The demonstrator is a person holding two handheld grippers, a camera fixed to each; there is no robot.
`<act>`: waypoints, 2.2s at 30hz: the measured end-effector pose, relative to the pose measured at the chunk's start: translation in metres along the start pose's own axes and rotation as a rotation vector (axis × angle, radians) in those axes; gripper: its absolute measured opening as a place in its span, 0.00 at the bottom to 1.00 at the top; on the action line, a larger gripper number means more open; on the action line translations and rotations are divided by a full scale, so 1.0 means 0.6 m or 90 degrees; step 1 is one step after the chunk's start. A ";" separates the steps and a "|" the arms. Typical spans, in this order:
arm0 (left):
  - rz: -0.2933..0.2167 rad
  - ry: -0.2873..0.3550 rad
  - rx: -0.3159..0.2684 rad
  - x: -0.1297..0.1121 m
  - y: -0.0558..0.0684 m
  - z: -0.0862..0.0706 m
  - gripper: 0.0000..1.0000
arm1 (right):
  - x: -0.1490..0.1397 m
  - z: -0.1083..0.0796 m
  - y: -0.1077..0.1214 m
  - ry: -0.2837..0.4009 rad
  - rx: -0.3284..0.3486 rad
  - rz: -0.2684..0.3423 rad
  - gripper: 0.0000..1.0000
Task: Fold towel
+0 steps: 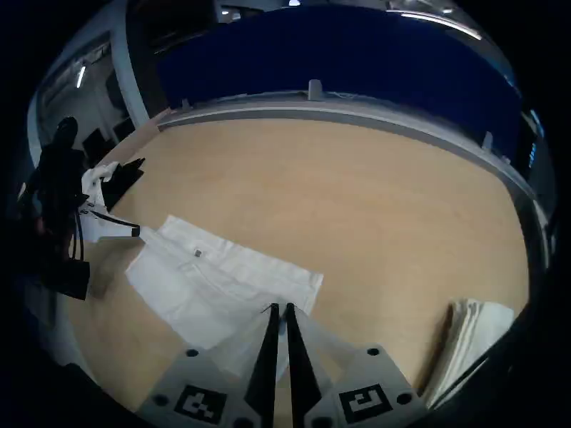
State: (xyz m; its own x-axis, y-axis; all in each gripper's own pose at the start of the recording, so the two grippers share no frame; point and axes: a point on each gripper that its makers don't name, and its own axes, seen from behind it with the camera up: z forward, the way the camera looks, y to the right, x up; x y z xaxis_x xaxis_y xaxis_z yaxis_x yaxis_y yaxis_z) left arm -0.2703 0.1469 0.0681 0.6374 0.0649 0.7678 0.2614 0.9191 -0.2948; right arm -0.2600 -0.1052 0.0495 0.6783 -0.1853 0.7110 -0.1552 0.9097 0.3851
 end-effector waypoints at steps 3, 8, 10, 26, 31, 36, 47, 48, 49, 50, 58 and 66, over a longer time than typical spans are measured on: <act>-0.001 -0.004 0.007 0.000 -0.004 0.005 0.08 | 0.001 0.002 0.007 0.002 -0.013 0.001 0.24; 0.002 -0.006 0.035 0.003 -0.022 0.009 0.29 | 0.000 0.001 0.015 0.006 -0.027 0.001 0.67; 0.005 -0.005 0.044 0.005 -0.028 0.009 0.43 | 0.000 0.000 0.017 0.010 -0.029 0.001 0.74; 0.018 0.011 0.068 0.016 -0.040 -0.001 0.88 | 0.015 -0.001 0.036 0.038 -0.061 -0.010 1.00; 0.019 0.015 0.066 0.017 -0.035 -0.011 0.88 | 0.018 -0.009 0.032 0.041 -0.059 -0.011 1.00; 0.022 0.016 0.067 0.006 -0.030 -0.030 0.88 | 0.012 -0.023 0.024 0.043 -0.057 -0.015 1.00; 0.021 0.026 0.084 -0.059 -0.017 -0.115 0.88 | -0.039 -0.082 -0.007 0.038 -0.058 -0.026 1.00; 0.019 0.026 0.086 -0.067 -0.016 -0.122 0.88 | -0.045 -0.087 -0.009 0.037 -0.058 -0.028 1.00; 0.017 0.026 0.088 -0.075 -0.016 -0.128 0.88 | -0.050 -0.091 -0.012 0.036 -0.058 -0.030 1.00; 0.015 0.025 0.090 -0.084 -0.016 -0.136 0.88 | -0.057 -0.096 -0.014 0.034 -0.057 -0.033 1.00; -0.011 0.032 0.107 -0.121 -0.018 -0.169 0.88 | -0.086 -0.096 -0.019 0.017 -0.052 -0.045 1.00; -0.036 0.047 0.117 -0.139 -0.019 -0.202 0.88 | -0.103 -0.072 -0.012 0.004 -0.049 -0.046 1.00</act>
State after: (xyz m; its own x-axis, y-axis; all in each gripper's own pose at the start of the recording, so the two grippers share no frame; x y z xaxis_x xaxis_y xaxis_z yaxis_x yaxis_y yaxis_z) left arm -0.2386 0.0840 -0.0613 0.6788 -0.0112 0.7343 0.1659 0.9764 -0.1384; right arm -0.2697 -0.0842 -0.0227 0.6902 -0.2491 0.6795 -0.0506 0.9200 0.3886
